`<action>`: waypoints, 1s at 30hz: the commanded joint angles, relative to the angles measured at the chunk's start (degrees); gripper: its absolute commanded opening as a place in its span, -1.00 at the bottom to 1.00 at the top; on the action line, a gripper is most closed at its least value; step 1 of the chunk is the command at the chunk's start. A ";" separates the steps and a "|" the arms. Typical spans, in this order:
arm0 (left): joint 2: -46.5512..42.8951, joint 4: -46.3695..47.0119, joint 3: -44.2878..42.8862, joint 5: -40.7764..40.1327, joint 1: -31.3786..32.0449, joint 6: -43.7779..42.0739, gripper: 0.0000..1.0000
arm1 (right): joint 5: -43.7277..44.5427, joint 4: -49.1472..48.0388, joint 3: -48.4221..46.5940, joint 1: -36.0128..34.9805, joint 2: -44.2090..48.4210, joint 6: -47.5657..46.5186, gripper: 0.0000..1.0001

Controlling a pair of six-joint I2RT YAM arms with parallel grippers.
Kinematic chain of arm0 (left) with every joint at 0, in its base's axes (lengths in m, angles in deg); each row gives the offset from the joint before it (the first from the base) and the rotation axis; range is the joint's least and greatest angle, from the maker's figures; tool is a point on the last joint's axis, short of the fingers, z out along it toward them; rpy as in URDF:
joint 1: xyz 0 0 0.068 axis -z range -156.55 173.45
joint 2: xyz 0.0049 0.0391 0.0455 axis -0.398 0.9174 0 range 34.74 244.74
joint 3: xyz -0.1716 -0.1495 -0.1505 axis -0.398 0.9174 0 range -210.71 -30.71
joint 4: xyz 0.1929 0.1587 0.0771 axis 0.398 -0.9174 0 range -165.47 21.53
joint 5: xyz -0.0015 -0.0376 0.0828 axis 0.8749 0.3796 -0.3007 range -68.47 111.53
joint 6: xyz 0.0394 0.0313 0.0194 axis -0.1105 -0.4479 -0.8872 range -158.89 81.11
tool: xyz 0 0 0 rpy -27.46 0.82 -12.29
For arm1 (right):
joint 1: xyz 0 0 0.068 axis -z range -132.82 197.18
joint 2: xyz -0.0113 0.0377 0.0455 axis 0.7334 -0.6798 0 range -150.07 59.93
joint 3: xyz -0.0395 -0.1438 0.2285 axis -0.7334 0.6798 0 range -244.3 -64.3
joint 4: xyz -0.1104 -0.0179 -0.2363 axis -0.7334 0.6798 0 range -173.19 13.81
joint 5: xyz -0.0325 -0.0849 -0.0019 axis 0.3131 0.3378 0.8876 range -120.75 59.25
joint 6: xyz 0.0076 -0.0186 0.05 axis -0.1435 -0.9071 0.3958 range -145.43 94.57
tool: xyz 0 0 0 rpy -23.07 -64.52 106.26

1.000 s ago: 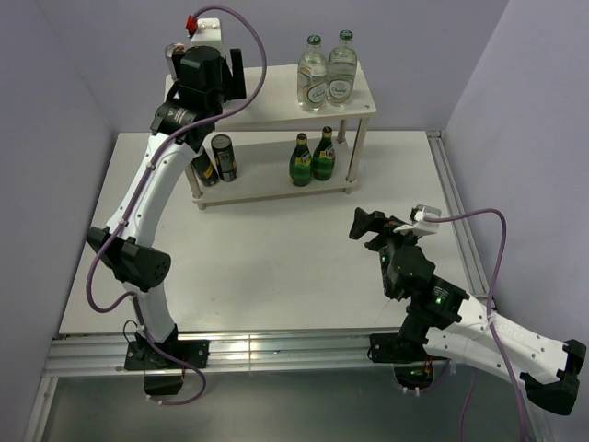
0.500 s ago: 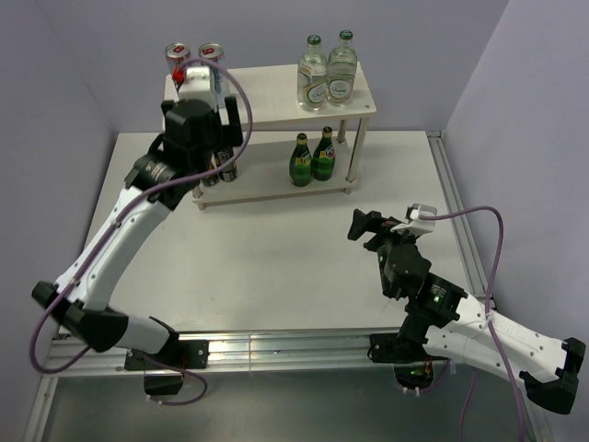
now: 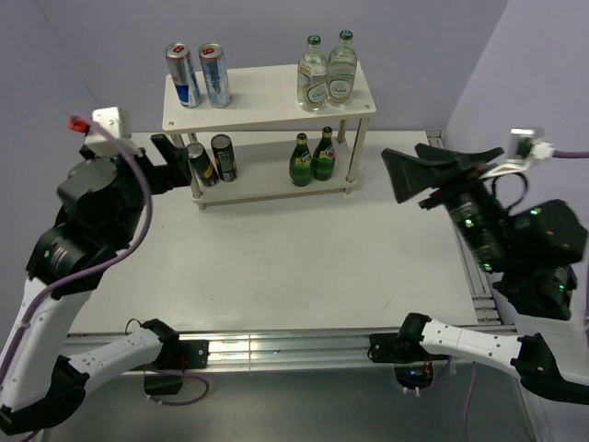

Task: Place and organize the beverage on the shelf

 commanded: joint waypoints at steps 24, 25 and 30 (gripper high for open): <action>-3.93 1.84 3.32 1.17 0.21 -1.39 0.99 | -3.96 7.25 -4.72 0.16 -0.08 -2.87 1.00; -4.02 1.84 3.41 1.08 0.21 -1.39 0.99 | -4.05 7.34 -4.81 0.07 -0.17 -2.87 1.00; -4.46 2.11 4.20 0.73 0.13 -1.39 0.99 | -4.05 7.17 -4.63 0.16 -0.34 -3.04 1.00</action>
